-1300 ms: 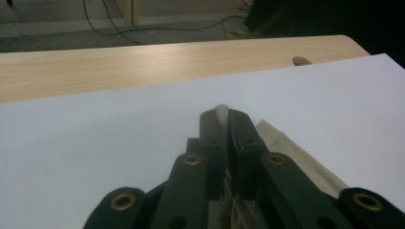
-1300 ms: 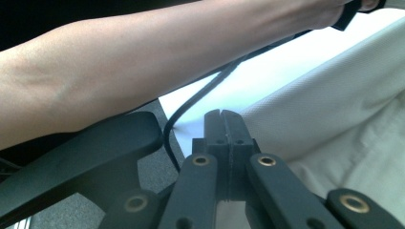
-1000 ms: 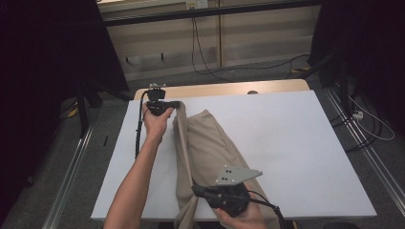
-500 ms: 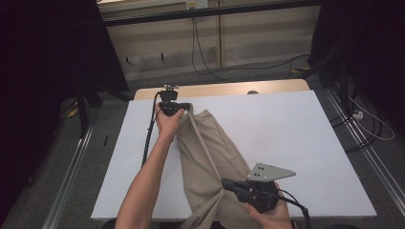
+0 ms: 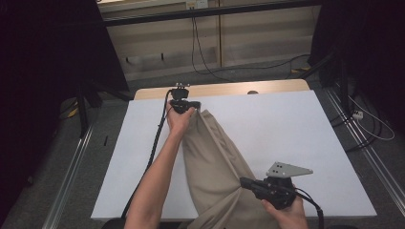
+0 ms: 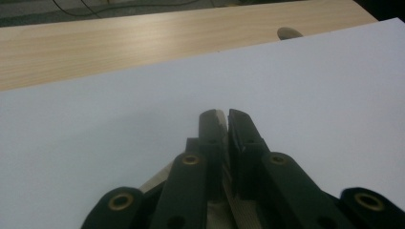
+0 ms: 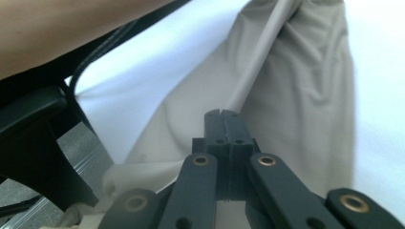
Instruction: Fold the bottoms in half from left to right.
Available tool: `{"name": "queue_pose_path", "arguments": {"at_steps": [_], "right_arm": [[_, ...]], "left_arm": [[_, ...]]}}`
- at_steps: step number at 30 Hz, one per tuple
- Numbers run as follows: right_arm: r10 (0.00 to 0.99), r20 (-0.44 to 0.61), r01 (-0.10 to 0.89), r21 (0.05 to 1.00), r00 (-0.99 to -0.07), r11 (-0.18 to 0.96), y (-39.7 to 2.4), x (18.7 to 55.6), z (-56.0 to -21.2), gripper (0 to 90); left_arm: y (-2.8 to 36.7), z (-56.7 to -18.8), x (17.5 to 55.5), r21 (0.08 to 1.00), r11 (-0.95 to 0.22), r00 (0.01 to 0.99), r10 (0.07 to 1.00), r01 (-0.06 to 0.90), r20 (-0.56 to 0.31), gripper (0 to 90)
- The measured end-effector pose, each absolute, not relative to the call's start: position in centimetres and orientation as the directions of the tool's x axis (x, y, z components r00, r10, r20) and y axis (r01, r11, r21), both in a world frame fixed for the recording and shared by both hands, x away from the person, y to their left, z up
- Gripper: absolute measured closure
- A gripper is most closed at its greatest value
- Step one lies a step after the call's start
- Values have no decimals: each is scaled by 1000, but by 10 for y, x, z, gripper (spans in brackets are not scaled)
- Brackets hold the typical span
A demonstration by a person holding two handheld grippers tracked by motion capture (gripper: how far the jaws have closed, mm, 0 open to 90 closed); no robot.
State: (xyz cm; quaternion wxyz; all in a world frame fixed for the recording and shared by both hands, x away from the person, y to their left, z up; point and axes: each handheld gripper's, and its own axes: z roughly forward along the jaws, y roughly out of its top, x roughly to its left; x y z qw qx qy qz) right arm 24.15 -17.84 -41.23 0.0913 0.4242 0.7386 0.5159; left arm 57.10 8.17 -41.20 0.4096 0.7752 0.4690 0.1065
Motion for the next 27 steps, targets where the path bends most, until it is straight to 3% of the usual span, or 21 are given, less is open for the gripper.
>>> {"name": "queue_pose_path", "arguments": {"at_steps": [9,14,20,23,27], "right_arm": [[757,307,572,813,-577,107,-202,243,-428,900],[771,303,591,798,-560,115,-207,244,-438,900],[784,293,605,785,-547,129,-208,249,-443,900],[788,289,612,779,-543,136,-210,250,-445,900],[796,281,620,772,-535,144,-212,250,-445,900]], "left_arm": [[59,-436,576,718,-255,548,810,648,-207,841],[57,-440,576,721,-251,554,803,646,-217,789],[61,-429,570,745,-244,586,775,621,-234,512],[64,-421,564,759,-268,598,778,594,-192,349],[70,-412,551,786,-237,603,771,572,-206,303]]}}
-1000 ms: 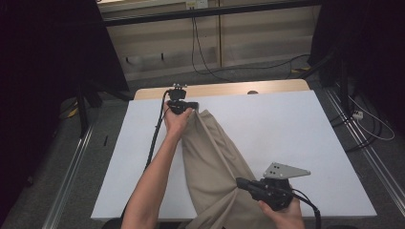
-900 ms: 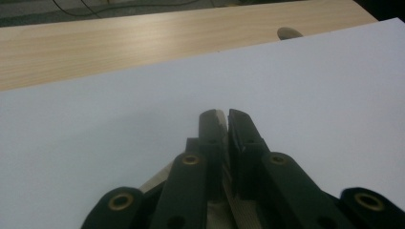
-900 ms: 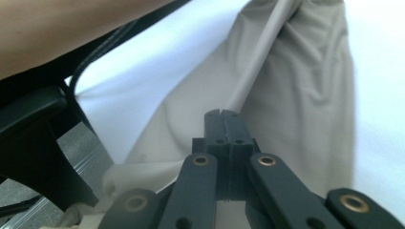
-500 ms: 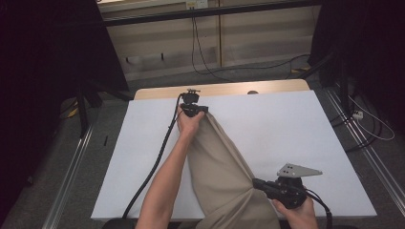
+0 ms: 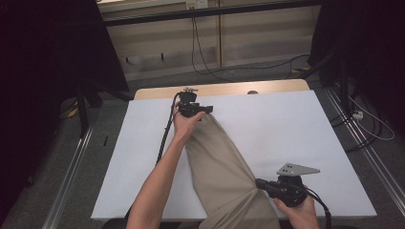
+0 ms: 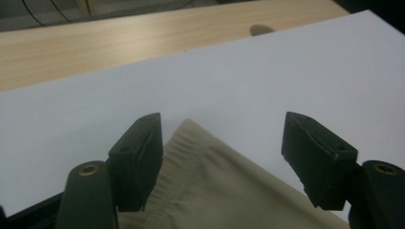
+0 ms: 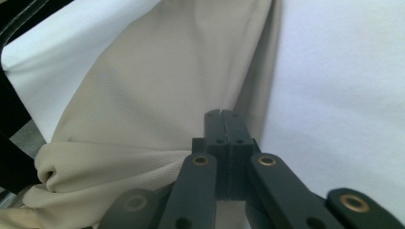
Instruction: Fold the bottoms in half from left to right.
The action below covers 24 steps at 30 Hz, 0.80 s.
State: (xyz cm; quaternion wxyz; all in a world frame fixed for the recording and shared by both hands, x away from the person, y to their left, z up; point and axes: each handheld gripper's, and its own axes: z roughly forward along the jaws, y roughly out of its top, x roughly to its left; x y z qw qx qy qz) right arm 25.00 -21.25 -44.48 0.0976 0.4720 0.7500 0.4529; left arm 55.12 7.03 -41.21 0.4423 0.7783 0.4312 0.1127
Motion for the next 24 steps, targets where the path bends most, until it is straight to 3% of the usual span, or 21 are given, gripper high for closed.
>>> {"name": "queue_pose_path", "arguments": {"at_steps": [8,12,14,24], "right_arm": [[835,242,634,758,-494,156,-221,253,-447,900],[853,221,633,758,-473,155,-219,250,-446,729],[841,229,617,773,-489,148,-216,245,-441,690],[755,236,595,766,-612,243,-185,201,-441,687]], "left_arm": [[83,-411,519,795,-315,660,739,519,-138,227],[93,-414,495,805,-298,675,719,513,-164,221],[97,-417,479,813,-290,686,706,505,-174,223],[124,-422,391,804,-363,745,652,471,-142,280]]}}
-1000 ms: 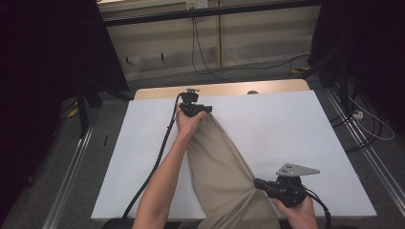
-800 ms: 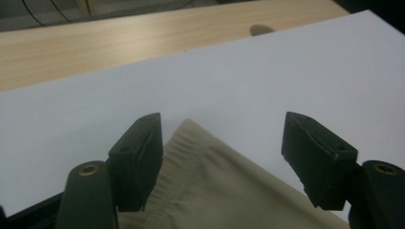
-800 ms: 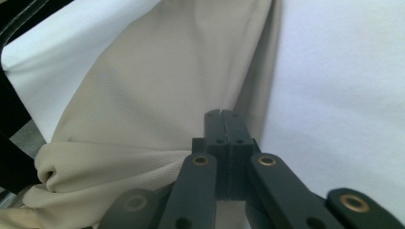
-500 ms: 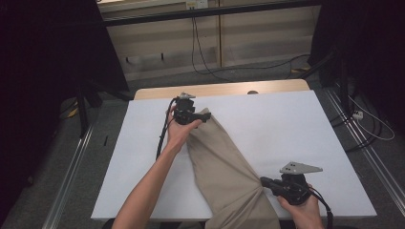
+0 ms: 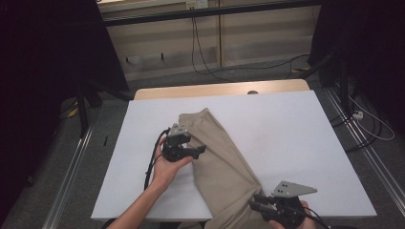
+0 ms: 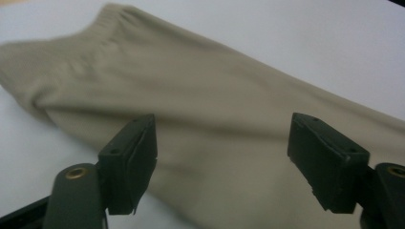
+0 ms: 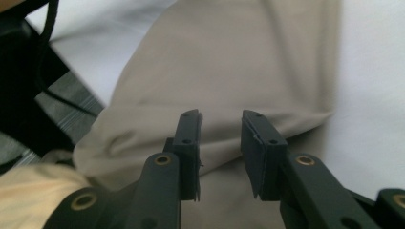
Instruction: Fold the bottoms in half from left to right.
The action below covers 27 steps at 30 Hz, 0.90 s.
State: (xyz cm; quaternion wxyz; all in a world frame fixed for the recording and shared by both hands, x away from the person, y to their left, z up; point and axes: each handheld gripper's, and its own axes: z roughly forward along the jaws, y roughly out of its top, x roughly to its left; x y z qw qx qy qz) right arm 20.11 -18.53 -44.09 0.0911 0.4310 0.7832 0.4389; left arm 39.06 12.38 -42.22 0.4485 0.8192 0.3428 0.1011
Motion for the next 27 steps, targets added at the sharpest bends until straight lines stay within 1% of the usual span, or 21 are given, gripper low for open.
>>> {"name": "queue_pose_path", "arguments": {"at_steps": [3,5,7,8,9,10,12,15,18,21,24,27], "right_arm": [[743,219,592,755,-633,282,-175,195,-446,678],[746,197,594,742,-636,311,-168,195,-451,649],[748,178,594,731,-639,334,-162,196,-455,623],[750,158,581,739,-642,342,-160,196,-457,664],[757,124,568,739,-641,361,-158,196,-457,709],[762,111,568,736,-637,368,-158,196,-456,759],[779,136,590,734,-612,335,-163,197,-456,894],[789,155,603,735,-594,309,-172,195,-455,900],[793,169,607,740,-585,291,-181,190,-451,900],[814,174,624,734,-554,267,-194,184,-450,900],[838,143,636,720,-527,277,-201,178,-450,900],[868,92,649,704,-488,290,-208,172,-451,900]], "left_arm": [[132,-423,363,797,-395,787,596,457,-155,377],[136,-425,344,790,-411,801,576,455,-161,380],[140,-429,327,791,-419,815,556,446,-165,411],[142,-431,320,789,-425,823,542,443,-171,411],[143,-433,314,791,-424,823,543,442,-169,411],[144,-435,309,790,-423,822,543,445,-173,403],[145,-441,300,793,-412,817,549,448,-176,379],[144,-444,293,772,-440,816,554,458,-168,345],[139,-443,287,772,-454,828,537,445,-161,352],[129,-443,280,769,-478,853,497,424,-161,377],[116,-443,272,766,-518,888,435,380,-146,444],[108,-444,262,761,-544,908,394,355,-141,504]]}}
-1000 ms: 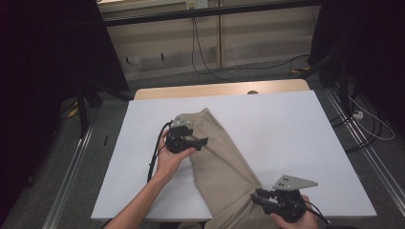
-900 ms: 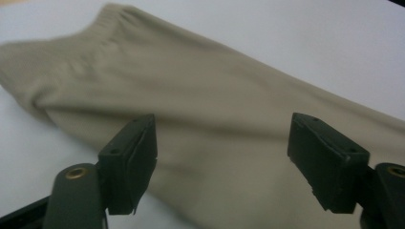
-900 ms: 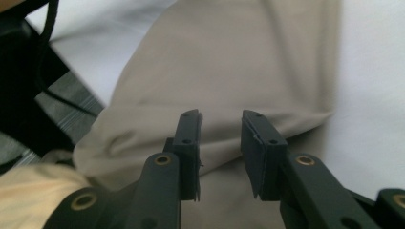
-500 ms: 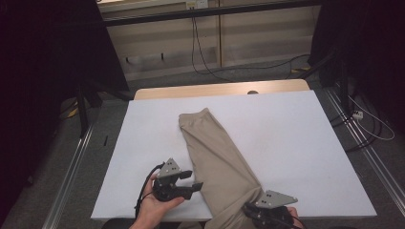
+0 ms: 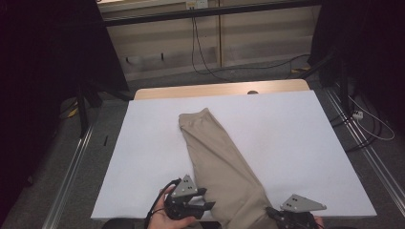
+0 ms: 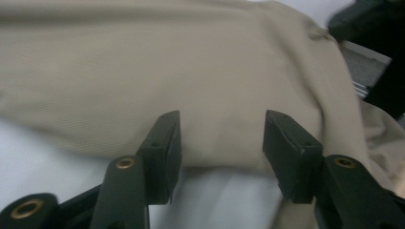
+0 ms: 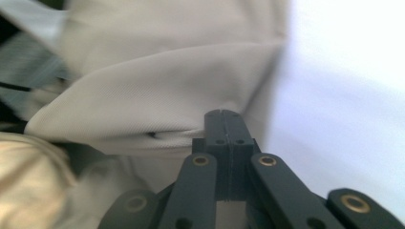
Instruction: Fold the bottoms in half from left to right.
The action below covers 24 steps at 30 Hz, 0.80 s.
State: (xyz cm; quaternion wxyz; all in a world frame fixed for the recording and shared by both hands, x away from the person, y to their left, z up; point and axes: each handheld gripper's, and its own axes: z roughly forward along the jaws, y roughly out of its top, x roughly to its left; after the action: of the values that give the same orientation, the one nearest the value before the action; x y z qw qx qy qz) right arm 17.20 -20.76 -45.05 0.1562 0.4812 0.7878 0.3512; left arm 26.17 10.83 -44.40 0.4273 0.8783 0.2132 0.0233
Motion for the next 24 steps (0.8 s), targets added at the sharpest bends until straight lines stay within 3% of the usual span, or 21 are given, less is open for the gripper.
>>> {"name": "queue_pose_path", "arguments": {"at_steps": [6,8,12,18,22,24], "right_arm": [[917,89,680,699,-388,220,-218,174,-451,900],[906,133,668,719,-403,192,-220,178,-450,783],[886,176,638,753,-429,159,-219,191,-446,690],[873,166,648,735,-458,201,-215,229,-449,626],[875,105,647,716,-473,264,-206,236,-455,612],[873,62,633,714,-483,300,-202,234,-455,621]], "left_arm": [[102,-445,253,759,-565,925,359,323,-126,532],[100,-447,251,761,-563,925,359,322,-126,533],[91,-451,249,751,-597,939,333,282,-89,527],[77,-454,254,741,-620,943,328,257,-52,478],[76,-454,255,743,-618,943,329,259,-54,517],[77,-455,253,743,-612,945,314,270,-85,613]]}}
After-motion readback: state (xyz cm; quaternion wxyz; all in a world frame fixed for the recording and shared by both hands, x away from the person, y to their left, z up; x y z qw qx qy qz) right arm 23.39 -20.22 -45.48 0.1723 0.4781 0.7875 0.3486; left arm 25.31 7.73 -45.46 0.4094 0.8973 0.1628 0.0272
